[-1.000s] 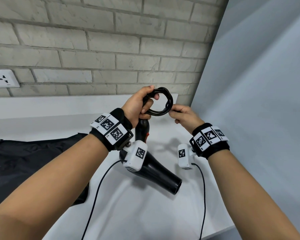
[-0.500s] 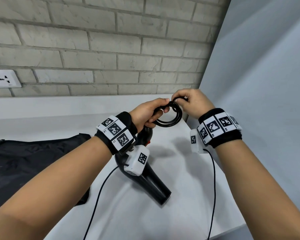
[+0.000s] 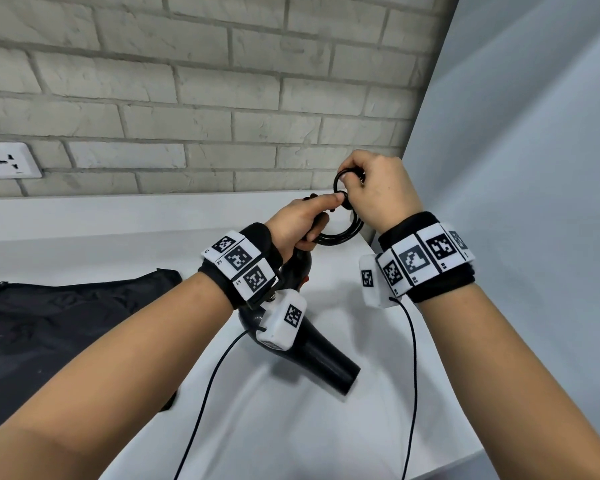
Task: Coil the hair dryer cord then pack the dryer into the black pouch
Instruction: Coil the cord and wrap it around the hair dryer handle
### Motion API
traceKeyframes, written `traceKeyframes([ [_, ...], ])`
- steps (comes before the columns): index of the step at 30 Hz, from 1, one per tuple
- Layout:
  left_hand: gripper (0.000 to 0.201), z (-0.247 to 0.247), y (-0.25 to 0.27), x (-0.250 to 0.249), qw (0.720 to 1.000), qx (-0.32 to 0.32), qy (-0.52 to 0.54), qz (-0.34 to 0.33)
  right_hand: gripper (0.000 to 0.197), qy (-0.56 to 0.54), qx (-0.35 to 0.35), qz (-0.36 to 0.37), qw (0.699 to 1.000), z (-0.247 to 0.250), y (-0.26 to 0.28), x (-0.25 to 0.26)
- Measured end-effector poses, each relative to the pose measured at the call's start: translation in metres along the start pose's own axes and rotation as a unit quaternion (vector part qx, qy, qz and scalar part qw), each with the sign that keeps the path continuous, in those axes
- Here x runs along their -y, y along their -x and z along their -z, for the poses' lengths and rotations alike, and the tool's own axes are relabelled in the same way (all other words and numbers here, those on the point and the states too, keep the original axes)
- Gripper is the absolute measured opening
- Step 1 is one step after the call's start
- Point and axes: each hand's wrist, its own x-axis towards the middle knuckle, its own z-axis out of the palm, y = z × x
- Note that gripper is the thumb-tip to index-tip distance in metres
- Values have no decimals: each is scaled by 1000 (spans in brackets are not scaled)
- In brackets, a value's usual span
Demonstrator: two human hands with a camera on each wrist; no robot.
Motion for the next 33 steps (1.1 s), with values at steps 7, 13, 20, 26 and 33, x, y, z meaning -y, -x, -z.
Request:
traceKeyframes([
  [7, 20, 4, -5, 4, 994, -94, 25, -47, 20, 19, -4, -20, 1000, 2, 16, 4],
  [13, 15, 10, -8, 3, 985, -158, 31, -57, 20, -147, 45, -37, 987, -16, 25, -3],
  [20, 24, 13, -11, 4, 986, -157, 32, -46, 30, -308, 74, -55, 947, -44, 32, -13],
  [26, 39, 14, -9, 2, 988, -143, 34, -48, 6, -270, 48, 9, 962, -43, 31, -10],
  [33, 20, 20, -10, -8, 982, -170, 66, -46, 31, -231, 118, 3, 966, -40, 36, -14],
])
